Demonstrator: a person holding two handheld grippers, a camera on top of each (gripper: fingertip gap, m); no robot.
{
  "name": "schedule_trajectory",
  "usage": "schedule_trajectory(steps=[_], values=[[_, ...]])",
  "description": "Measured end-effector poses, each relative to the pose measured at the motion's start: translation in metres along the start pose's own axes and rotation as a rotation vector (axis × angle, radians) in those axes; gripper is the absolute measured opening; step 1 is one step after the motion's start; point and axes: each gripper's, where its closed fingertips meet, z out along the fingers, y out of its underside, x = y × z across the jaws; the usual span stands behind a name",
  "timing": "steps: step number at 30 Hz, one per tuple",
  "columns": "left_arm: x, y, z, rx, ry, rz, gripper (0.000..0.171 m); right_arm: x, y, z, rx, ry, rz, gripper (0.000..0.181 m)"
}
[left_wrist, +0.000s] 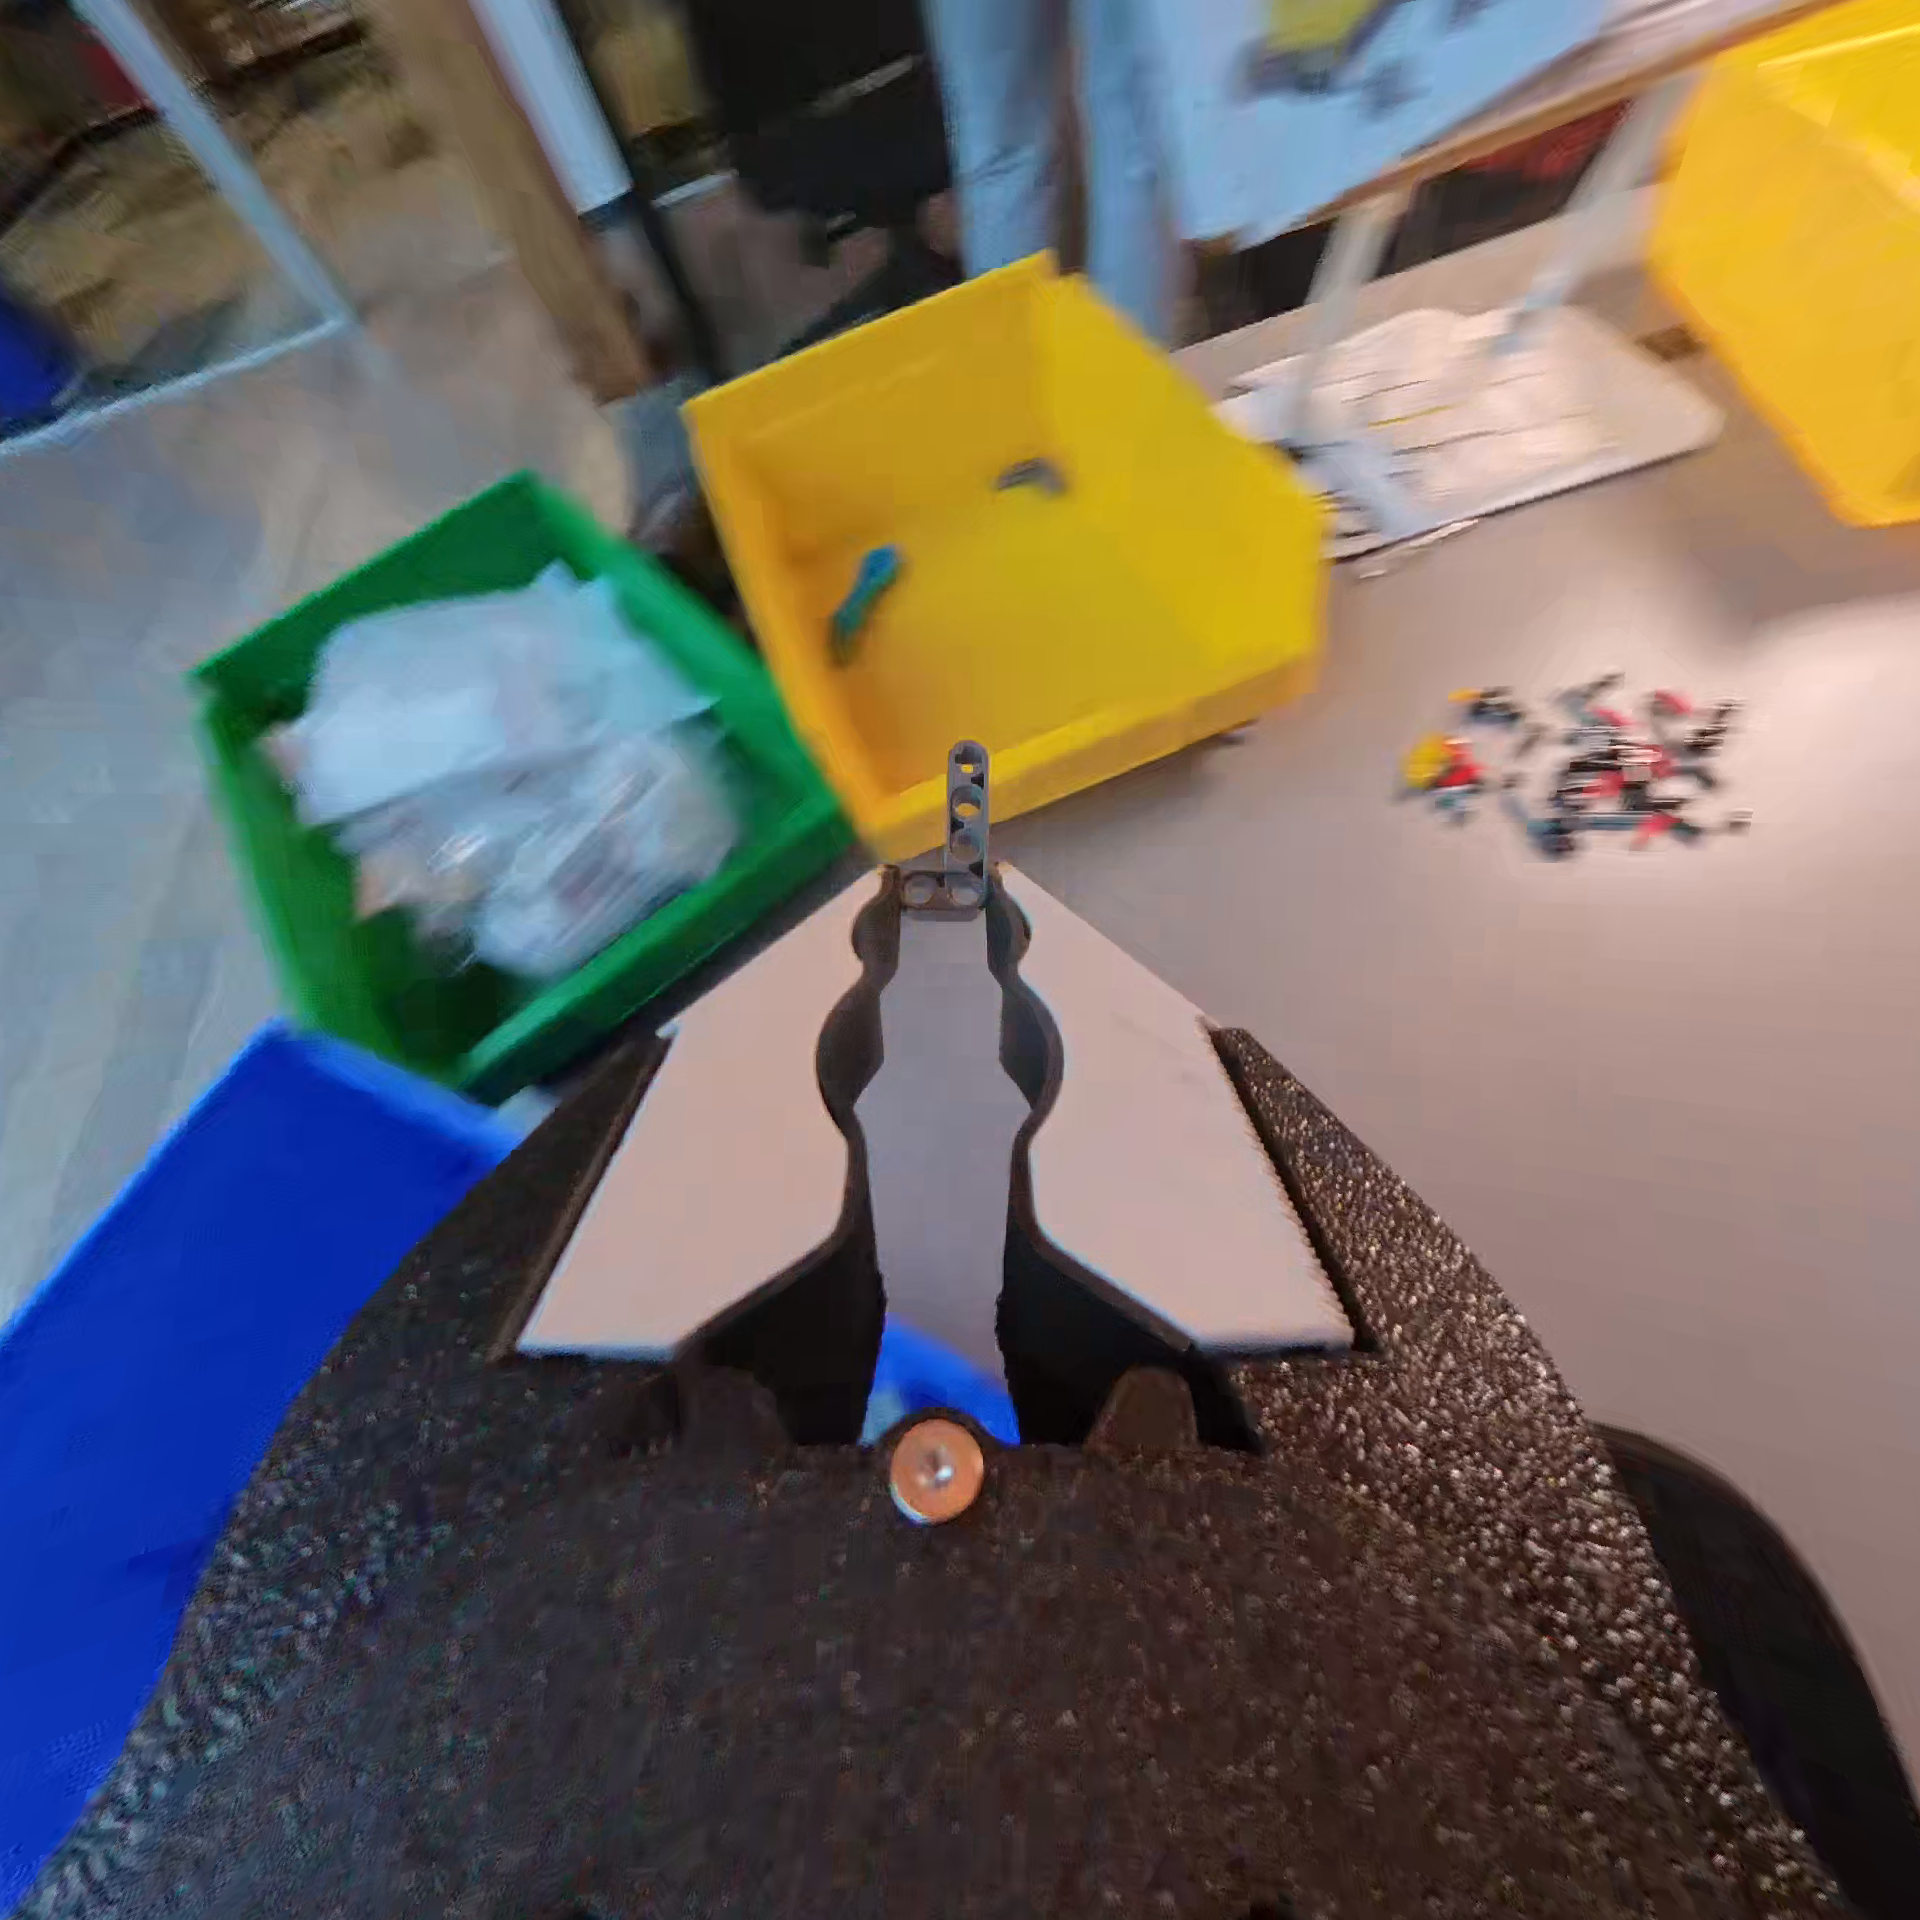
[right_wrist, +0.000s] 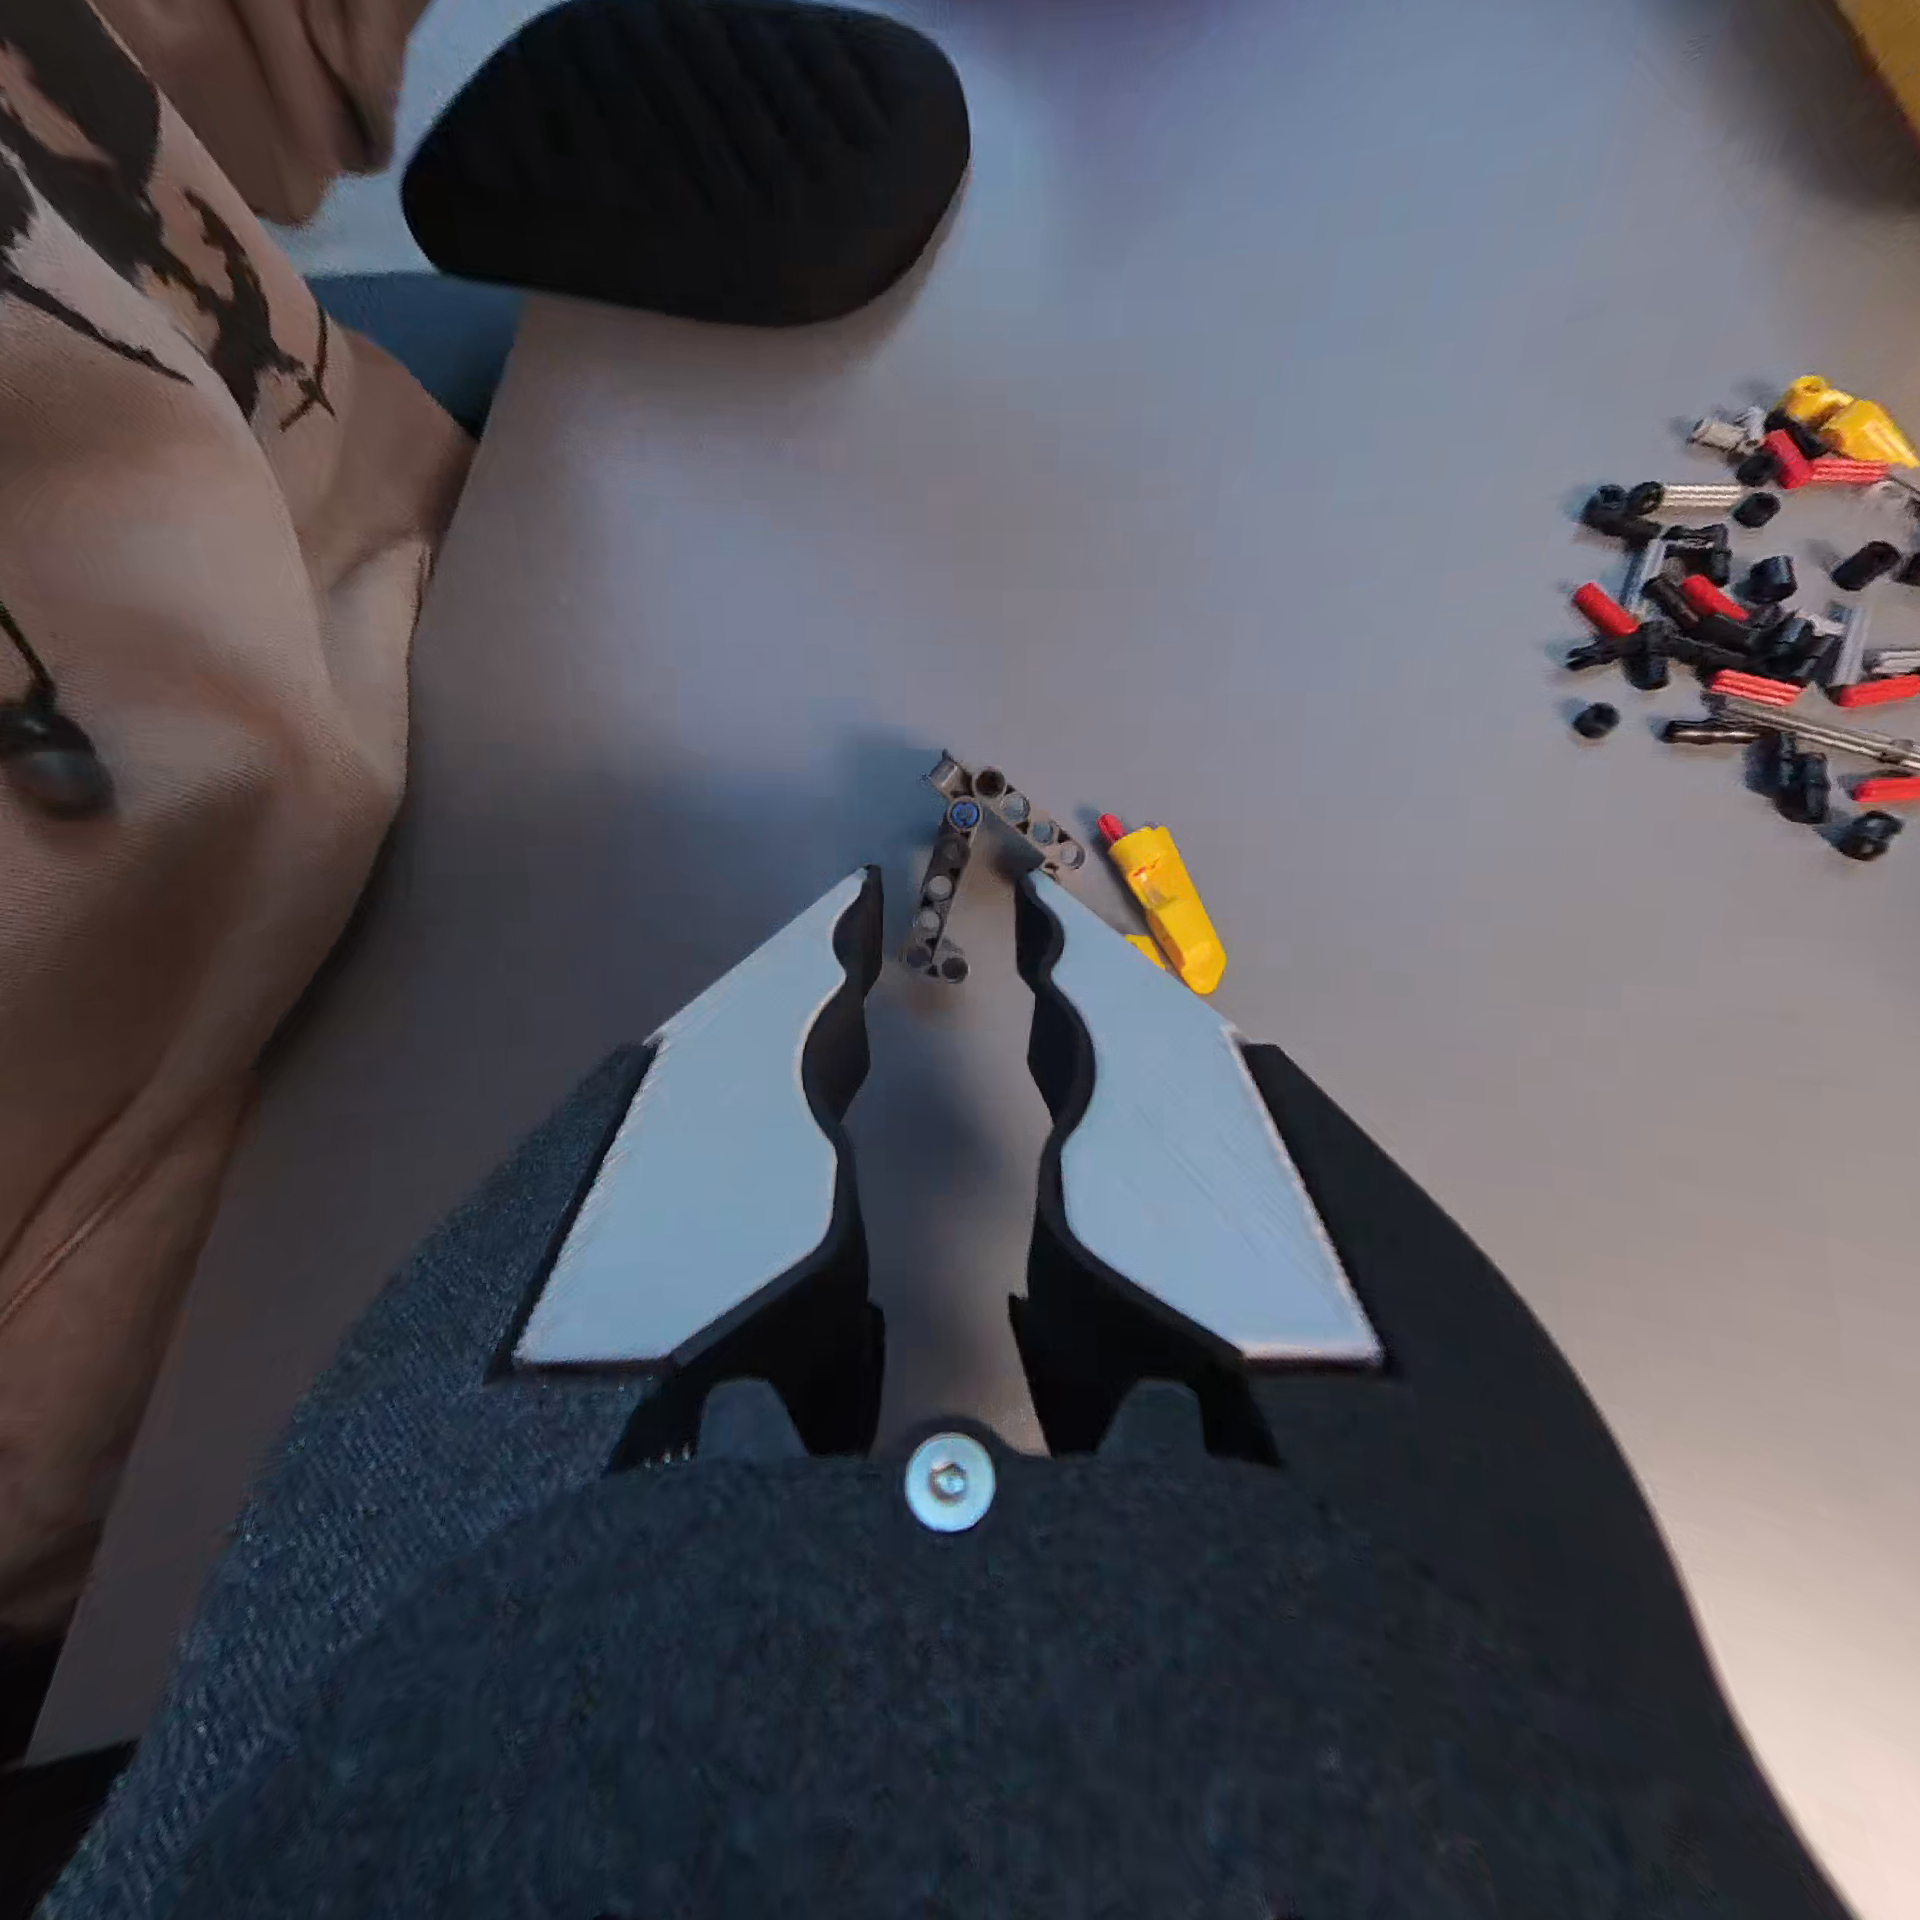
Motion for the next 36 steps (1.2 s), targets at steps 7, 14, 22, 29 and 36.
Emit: schedule_trajectory(steps=[7, 14, 22, 29, 36], values=[[-0.068, 0.123, -0.022, -0.334, -0.098, -0.206, 0.016, -0.003, 0.012, 0.022, -0.119, 0.036, -0.068, 0.018], [0.069, 0.043, -0.006, 0.008, 0.387, -0.092, 0.033, -0.001, -0.011, 0.017, 0.026, 0.037, -0.074, 0.005], [0.336, 0.014, -0.028, 0.044, 1.422, -0.039, 0.033, 0.009, -0.088, -0.041, 0.633, -0.033, 0.111, 0.006], [0.358, -0.034, -0.014, 0.187, 1.494, -0.134, 0.016, 0.022, -0.094, -0.065, 0.755, -0.012, 0.179, 0.005], [0.351, -0.026, 0.003, 0.17, 1.465, -0.274, 0.006, 0.036, -0.085, -0.054, 0.697, 0.057, 0.212, 0.006]])
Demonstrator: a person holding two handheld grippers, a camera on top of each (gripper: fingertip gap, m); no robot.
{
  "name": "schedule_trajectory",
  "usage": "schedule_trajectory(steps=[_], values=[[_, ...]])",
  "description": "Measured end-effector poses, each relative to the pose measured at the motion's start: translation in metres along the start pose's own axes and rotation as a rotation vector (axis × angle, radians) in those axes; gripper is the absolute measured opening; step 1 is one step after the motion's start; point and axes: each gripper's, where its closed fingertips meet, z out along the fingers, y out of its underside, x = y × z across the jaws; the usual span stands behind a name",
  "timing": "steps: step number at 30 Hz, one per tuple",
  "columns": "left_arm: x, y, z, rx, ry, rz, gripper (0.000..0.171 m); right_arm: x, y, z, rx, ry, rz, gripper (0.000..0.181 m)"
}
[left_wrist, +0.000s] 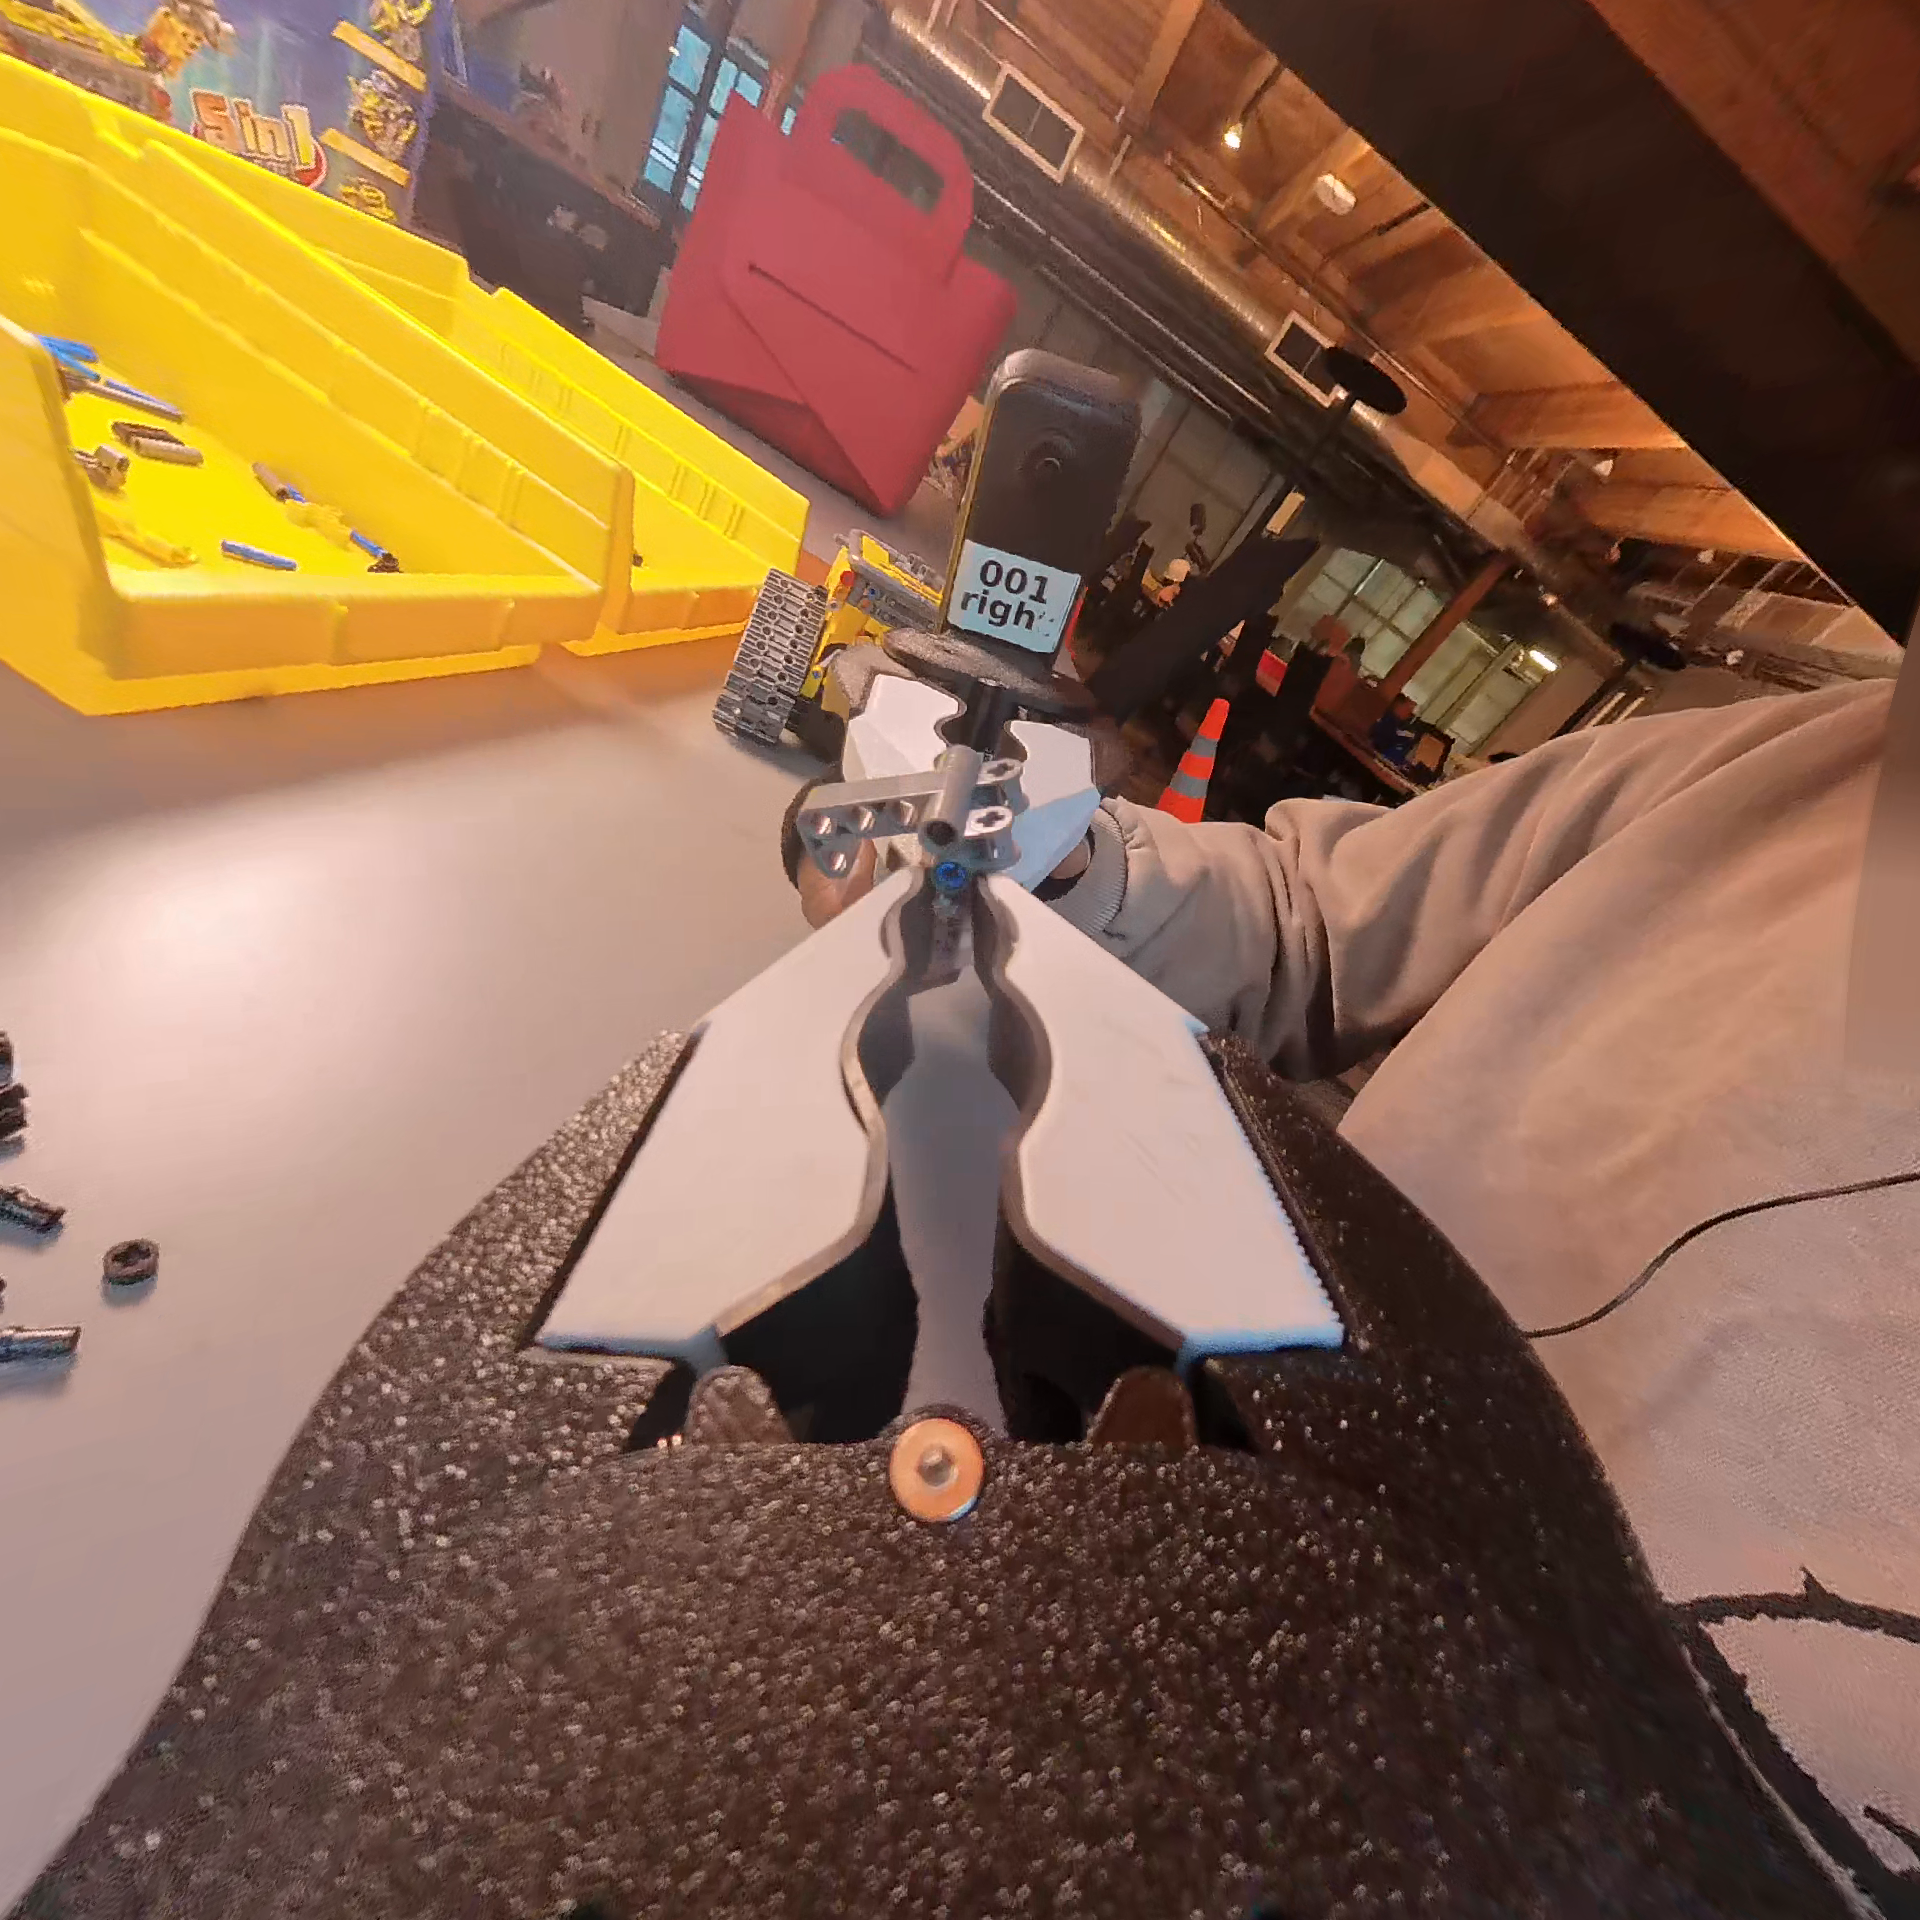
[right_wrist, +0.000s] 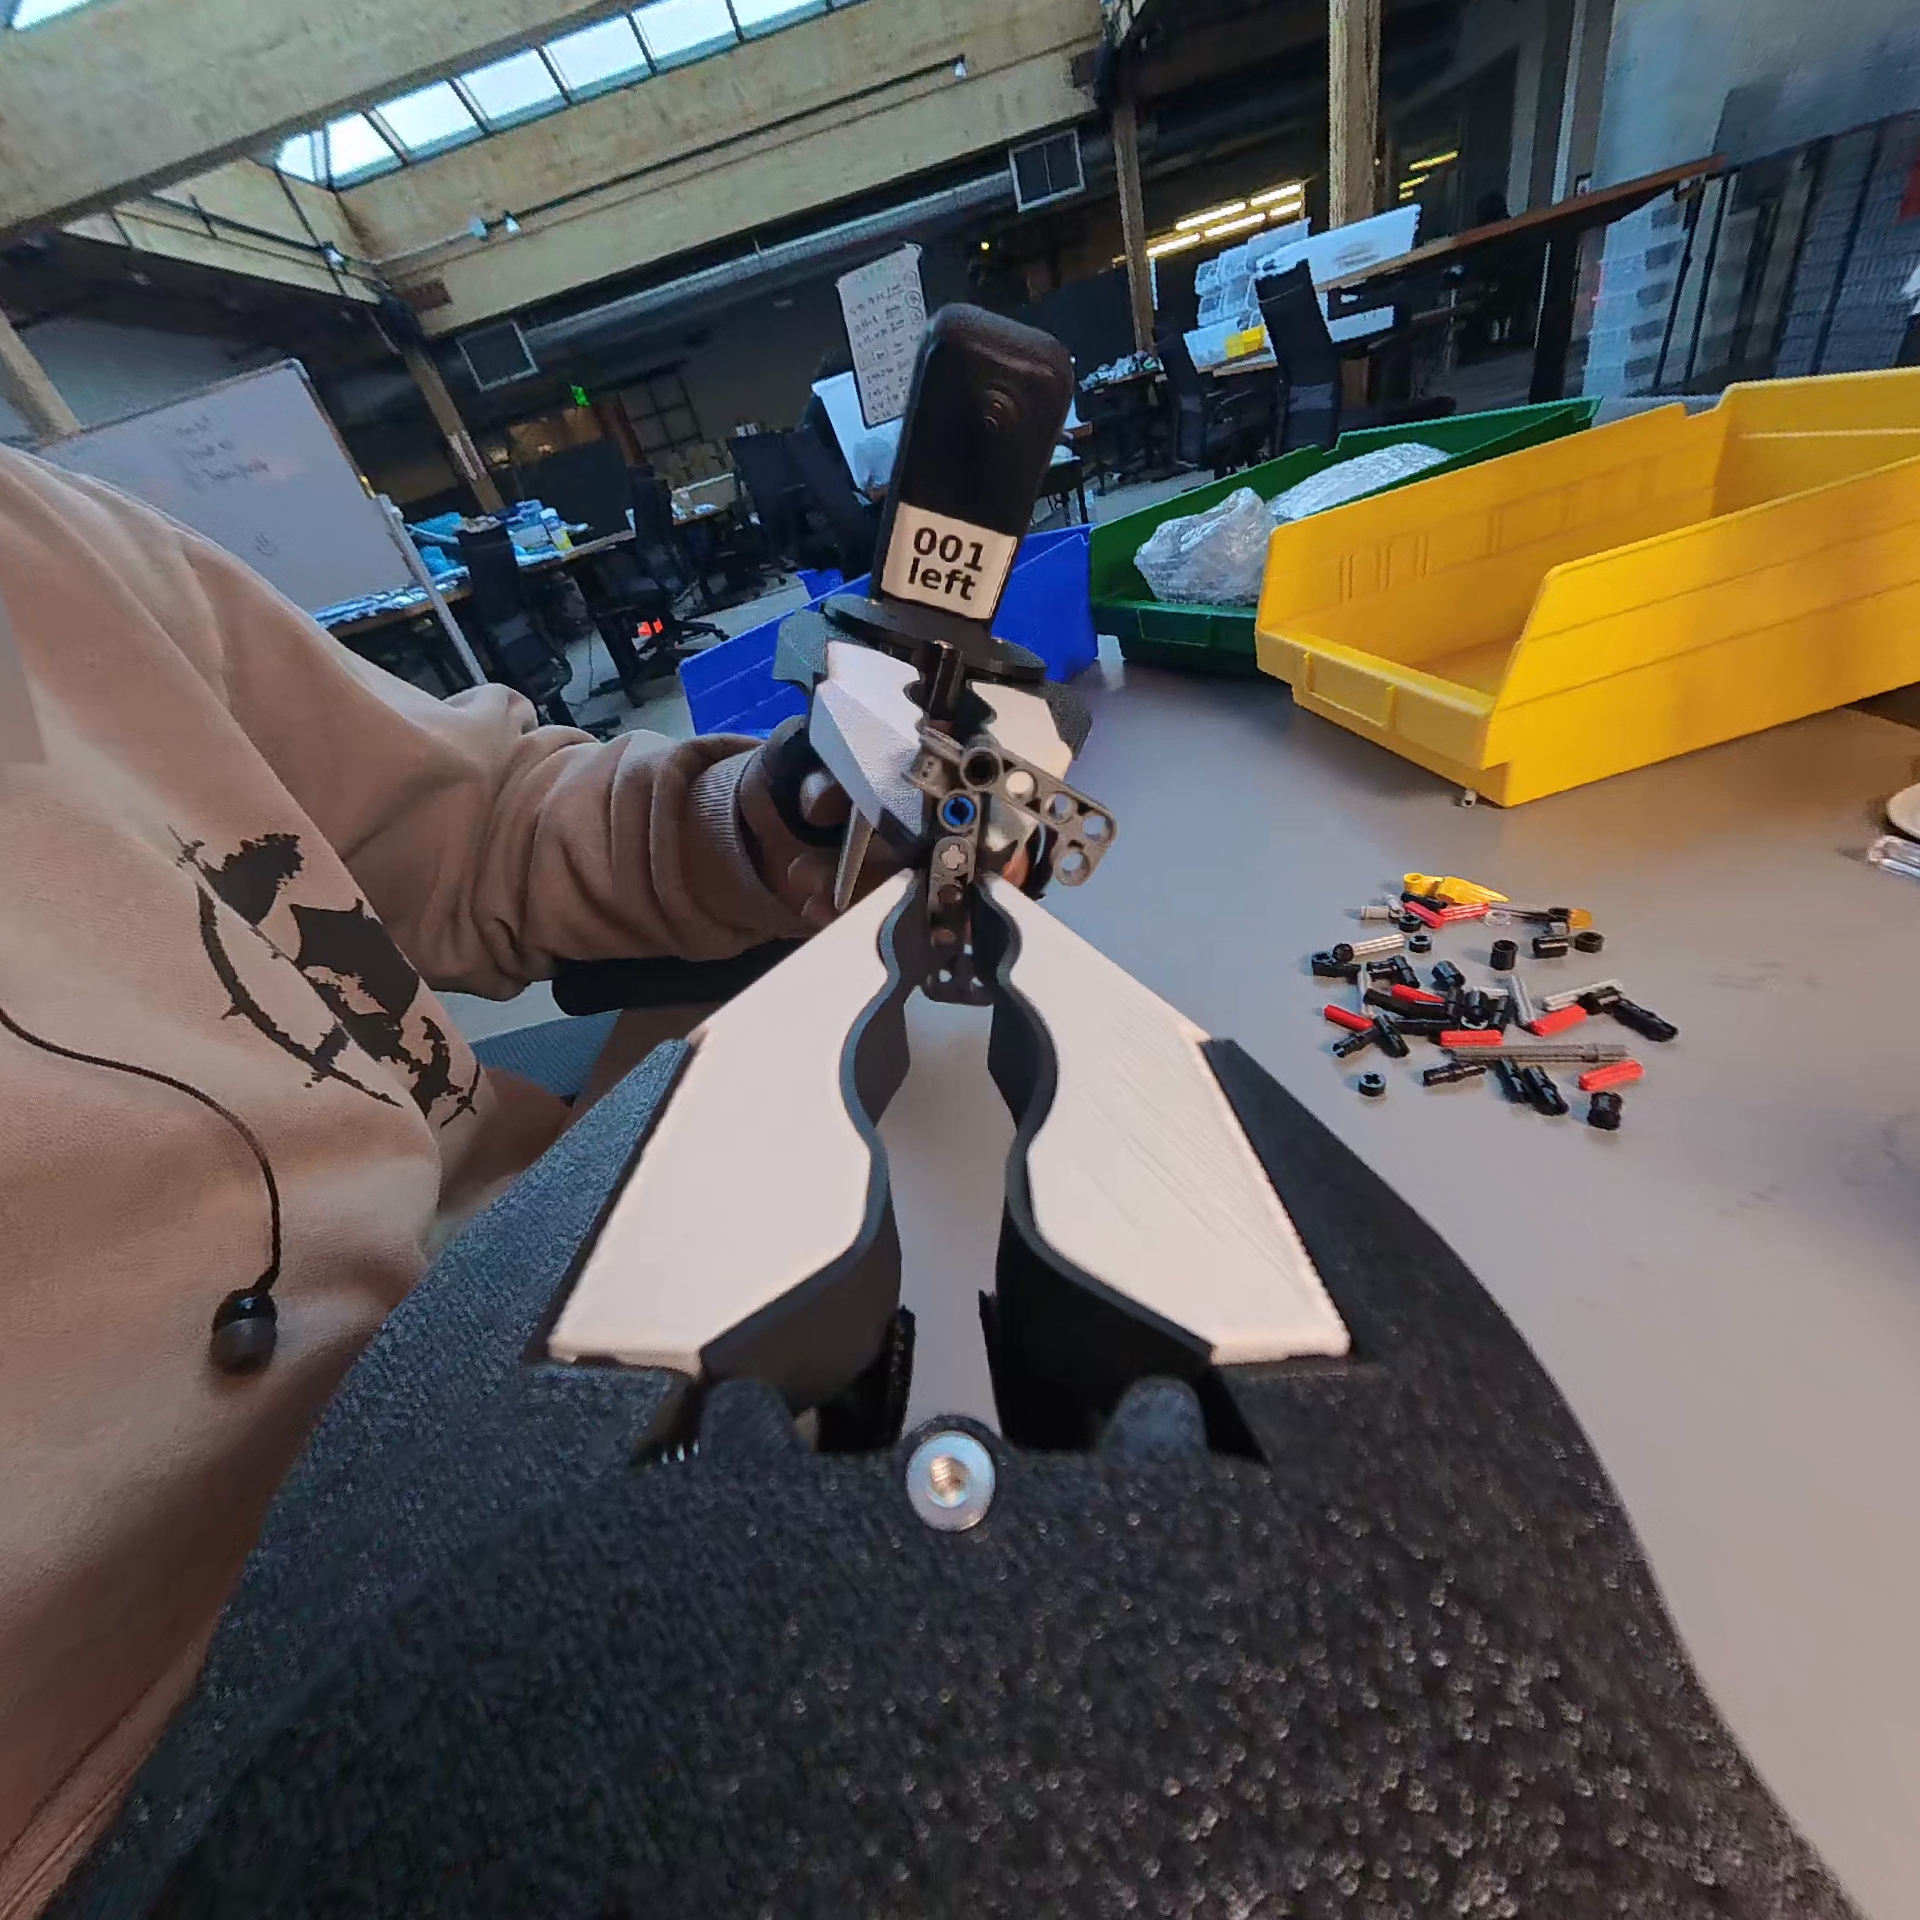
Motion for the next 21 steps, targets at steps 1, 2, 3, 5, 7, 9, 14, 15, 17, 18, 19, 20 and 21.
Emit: schedule_trajectory(steps=[1, 2, 3, 5, 7, 9, 14, 15, 17, 18, 19, 20, 21], values=[[0.0, -0.001, -0.001, 0.005, 0.006, -0.004, 0.006, 0.0, -0.001, 0.001, 0.012, -0.003, 0.014, 0.005], [0.001, -0.002, -0.003, 0.009, 0.014, -0.008, 0.006, -0.001, -0.003, 0.002, 0.036, -0.011, 0.039, 0.005], [0.001, -0.004, -0.004, 0.012, 0.016, -0.008, 0.005, 0.0, -0.005, 0.003, 0.055, -0.013, 0.063, 0.005], [0.001, -0.006, -0.006, 0.021, 0.02, -0.015, 0.005, 0.001, -0.008, 0.004, 0.081, -0.018, 0.097, 0.005], [0.0, -0.009, -0.008, 0.036, 0.024, -0.022, 0.005, 0.004, -0.012, 0.002, 0.115, -0.034, 0.138, 0.005], [-0.008, -0.019, -0.024, 0.092, 0.006, -0.04, 0.005, 0.014, -0.031, -0.014, 0.238, -0.018, 0.184, 0.004], [-0.023, -0.016, -0.044, 0.098, -0.035, -0.067, 0.006, 0.052, -0.064, -0.071, 0.394, 0.113, 0.173, 0.004], [-0.022, -0.013, -0.038, 0.079, -0.023, -0.067, 0.006, 0.048, -0.06, -0.063, 0.37, 0.093, 0.166, 0.004], [-0.02, -0.011, -0.03, 0.058, -0.009, -0.072, 0.006, 0.039, -0.05, -0.048, 0.325, 0.048, 0.175, 0.004], [-0.02, -0.008, -0.028, 0.047, -0.01, -0.076, 0.006, 0.036, -0.048, -0.045, 0.318, 0.029, 0.182, 0.004], [-0.02, -0.004, -0.027, 0.032, -0.005, -0.089, 0.006, 0.035, -0.046, -0.043, 0.313, 0.019, 0.19, 0.004], [-0.02, 0.002, -0.025, 0.004, -0.002, -0.101, 0.006, 0.034, -0.045, -0.042, 0.304, 0.01, 0.197, 0.004], [-0.022, 0.01, -0.022, -0.034, -0.02, -0.098, 0.006, 0.034, -0.044, -0.042, 0.3, 0.007, 0.199, 0.004]])
